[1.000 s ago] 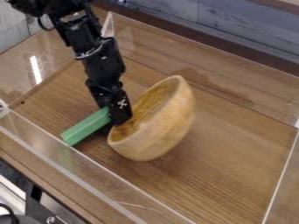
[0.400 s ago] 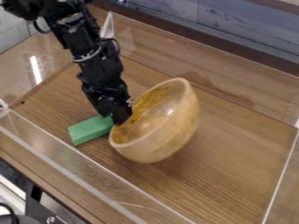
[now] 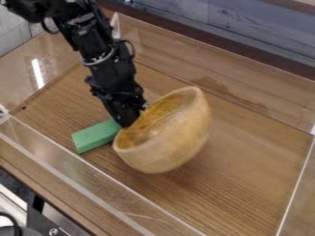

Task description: Remove the green block from the brown bowl and put it on the table

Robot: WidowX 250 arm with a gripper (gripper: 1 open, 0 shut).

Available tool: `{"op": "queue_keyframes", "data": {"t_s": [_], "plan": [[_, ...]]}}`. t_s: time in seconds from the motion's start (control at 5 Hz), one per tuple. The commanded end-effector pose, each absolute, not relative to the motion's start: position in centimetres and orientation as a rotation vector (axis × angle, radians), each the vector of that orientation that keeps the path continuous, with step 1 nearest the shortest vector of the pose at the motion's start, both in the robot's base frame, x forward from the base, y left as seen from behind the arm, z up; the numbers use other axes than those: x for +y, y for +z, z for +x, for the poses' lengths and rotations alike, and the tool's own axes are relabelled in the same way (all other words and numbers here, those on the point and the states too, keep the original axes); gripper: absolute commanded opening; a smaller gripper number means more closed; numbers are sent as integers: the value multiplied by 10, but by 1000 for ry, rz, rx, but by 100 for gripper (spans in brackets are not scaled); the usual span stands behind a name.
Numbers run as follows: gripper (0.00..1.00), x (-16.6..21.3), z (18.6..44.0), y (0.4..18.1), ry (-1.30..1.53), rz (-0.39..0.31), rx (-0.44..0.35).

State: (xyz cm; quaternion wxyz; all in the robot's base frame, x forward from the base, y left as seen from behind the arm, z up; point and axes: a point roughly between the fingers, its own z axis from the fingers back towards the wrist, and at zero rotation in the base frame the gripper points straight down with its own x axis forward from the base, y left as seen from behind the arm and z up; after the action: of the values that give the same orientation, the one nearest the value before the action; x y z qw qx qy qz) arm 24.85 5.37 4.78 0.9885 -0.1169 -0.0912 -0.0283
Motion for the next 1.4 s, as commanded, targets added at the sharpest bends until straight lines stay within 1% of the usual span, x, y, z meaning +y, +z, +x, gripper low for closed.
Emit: {"op": "queue_keyframes", "data": {"t_s": [0.0, 0.2, 0.6, 1.0, 1.2], "plan": [[100, 52, 252, 63, -6, -220, -218], [0, 52, 251, 67, 54, -210, -220], [0, 69, 265, 68, 43, -204, -213], [0, 101, 252, 67, -119, -218, -185], [0, 114, 253, 65, -100, -221, -185]]}}
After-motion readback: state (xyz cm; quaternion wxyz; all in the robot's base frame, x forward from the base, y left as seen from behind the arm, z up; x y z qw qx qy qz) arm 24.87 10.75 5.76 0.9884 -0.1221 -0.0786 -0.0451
